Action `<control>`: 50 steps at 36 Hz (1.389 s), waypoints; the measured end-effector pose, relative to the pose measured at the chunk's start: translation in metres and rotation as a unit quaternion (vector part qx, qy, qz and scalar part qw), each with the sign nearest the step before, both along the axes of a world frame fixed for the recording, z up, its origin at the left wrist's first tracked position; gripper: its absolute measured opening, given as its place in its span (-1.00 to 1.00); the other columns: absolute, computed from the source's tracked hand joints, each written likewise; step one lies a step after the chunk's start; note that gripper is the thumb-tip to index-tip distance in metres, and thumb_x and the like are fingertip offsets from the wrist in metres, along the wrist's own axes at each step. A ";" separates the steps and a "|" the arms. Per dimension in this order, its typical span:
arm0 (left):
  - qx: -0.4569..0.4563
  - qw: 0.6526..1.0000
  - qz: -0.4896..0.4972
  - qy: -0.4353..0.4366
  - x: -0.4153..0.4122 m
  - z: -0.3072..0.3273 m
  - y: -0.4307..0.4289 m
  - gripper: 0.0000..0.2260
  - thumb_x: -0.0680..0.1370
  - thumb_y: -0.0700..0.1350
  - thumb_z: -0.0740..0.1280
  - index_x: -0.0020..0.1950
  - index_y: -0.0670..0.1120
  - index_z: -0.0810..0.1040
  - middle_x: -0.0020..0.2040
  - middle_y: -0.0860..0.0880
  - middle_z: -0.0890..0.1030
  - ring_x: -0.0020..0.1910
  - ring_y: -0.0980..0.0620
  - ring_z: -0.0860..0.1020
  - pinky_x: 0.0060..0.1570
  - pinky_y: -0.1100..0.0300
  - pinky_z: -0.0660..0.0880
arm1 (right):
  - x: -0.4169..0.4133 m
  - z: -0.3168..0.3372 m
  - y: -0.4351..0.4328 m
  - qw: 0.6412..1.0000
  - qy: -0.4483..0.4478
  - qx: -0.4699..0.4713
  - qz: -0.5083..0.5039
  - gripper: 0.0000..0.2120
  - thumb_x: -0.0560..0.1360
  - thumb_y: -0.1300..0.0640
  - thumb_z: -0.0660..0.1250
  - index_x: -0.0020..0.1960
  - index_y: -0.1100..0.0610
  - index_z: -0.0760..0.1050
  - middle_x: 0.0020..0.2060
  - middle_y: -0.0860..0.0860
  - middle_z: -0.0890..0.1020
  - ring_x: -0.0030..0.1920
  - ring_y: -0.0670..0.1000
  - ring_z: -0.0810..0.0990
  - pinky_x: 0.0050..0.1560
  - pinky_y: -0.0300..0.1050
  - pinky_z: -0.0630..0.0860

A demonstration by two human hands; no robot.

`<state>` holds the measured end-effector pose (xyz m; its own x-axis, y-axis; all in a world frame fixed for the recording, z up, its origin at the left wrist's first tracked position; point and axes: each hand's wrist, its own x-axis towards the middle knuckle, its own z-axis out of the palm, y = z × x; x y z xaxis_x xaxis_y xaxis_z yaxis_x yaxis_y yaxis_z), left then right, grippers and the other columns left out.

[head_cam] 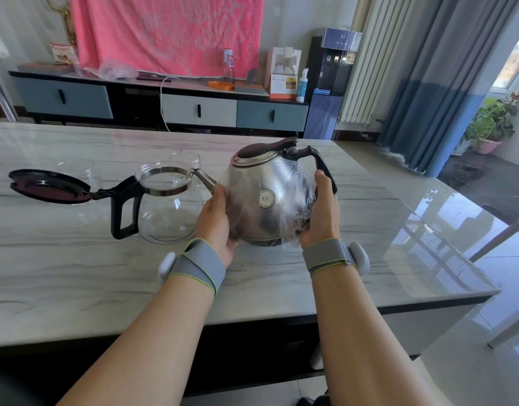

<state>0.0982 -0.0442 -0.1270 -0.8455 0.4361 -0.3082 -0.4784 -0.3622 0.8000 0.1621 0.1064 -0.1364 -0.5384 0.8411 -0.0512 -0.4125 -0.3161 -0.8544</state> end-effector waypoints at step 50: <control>0.002 1.000 0.003 -0.007 0.001 0.002 0.001 -0.64 0.63 0.23 0.24 0.31 0.06 0.54 0.12 0.07 0.68 0.03 0.02 0.65 -0.05 0.00 0.61 | 0.007 0.009 -0.008 1.000 -0.024 -0.001 -0.013 -0.33 0.22 -0.31 0.50 0.22 0.02 0.66 0.25 0.05 0.71 0.29 0.14 0.66 0.39 0.30 0.55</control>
<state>0.0995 -0.0435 -0.1251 -0.8438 0.4323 -0.3179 -0.4872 -0.3688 0.7916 0.1695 0.0986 -0.1275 -0.5141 0.8541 -0.0786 -0.3781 -0.3079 -0.8731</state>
